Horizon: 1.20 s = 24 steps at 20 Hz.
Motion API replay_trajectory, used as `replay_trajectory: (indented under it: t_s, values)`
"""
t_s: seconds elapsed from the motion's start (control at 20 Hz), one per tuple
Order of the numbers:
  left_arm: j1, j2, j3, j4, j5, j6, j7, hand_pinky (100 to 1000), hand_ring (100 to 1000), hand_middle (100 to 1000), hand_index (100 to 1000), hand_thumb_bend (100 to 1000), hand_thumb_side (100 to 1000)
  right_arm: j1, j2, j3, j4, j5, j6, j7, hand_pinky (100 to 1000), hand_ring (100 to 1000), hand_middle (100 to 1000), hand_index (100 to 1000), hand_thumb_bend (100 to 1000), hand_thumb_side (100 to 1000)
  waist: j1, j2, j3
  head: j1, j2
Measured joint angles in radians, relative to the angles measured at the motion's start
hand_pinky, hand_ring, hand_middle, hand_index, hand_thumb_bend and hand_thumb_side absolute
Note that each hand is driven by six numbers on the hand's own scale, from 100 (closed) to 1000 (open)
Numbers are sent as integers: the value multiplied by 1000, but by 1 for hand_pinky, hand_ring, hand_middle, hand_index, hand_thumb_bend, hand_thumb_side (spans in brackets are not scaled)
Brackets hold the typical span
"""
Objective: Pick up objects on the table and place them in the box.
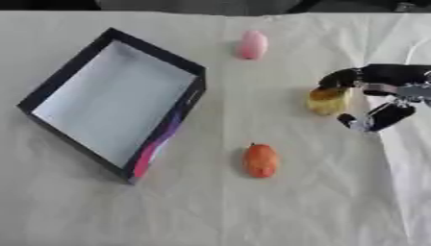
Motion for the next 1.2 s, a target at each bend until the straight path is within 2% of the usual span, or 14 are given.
replay_trajectory:
  t_s: [0.15,0.25,0.3,0.35,0.4,0.45,0.5,0.7,0.95,1.2]
  values:
    - [0,-5,0,0,0,0,0,852,734,784,898,155,729,-9,6,2,17,22,-9,9,908,839,893,937,241,195,0,2,2,0,0]
    - [0,-8,0,0,0,0,0,852,733,783,898,154,731,-14,14,2,25,28,-13,10,903,814,830,906,182,127,0,3,2,0,0]
    - [0,-8,0,0,0,0,0,852,733,783,898,153,732,-17,19,2,29,28,-13,6,899,802,792,879,130,126,0,3,2,0,0]
    - [0,-8,0,0,0,0,0,852,733,783,897,152,732,-18,22,1,33,24,-10,-2,895,793,754,847,100,165,0,3,2,0,0]
    - [0,-8,0,0,0,0,0,852,733,783,897,151,733,-20,27,1,37,17,-2,-16,891,780,687,794,100,120,0,3,2,0,0]
    - [0,-8,0,0,0,1,-1,852,733,782,897,151,733,-21,30,1,41,9,9,-36,890,776,666,780,100,131,0,3,2,0,0]
    - [0,-8,0,0,0,1,-1,852,733,782,897,150,734,-21,34,2,43,0,21,-60,887,761,631,742,100,100,0,3,2,0,0]
    - [0,-8,0,0,1,2,-2,852,733,782,896,147,736,-19,44,5,43,-6,74,-193,871,705,559,651,100,100,0,4,2,0,0]
    - [0,-14,-1,0,1,4,-4,853,733,782,895,145,738,-7,51,17,42,11,107,-322,861,653,513,604,100,100,0,4,1,0,0]
    - [0,-16,-3,0,1,5,-6,853,734,782,894,144,738,1,47,11,-16,-2,117,-358,860,652,510,601,100,100,0,5,-3,4,0]
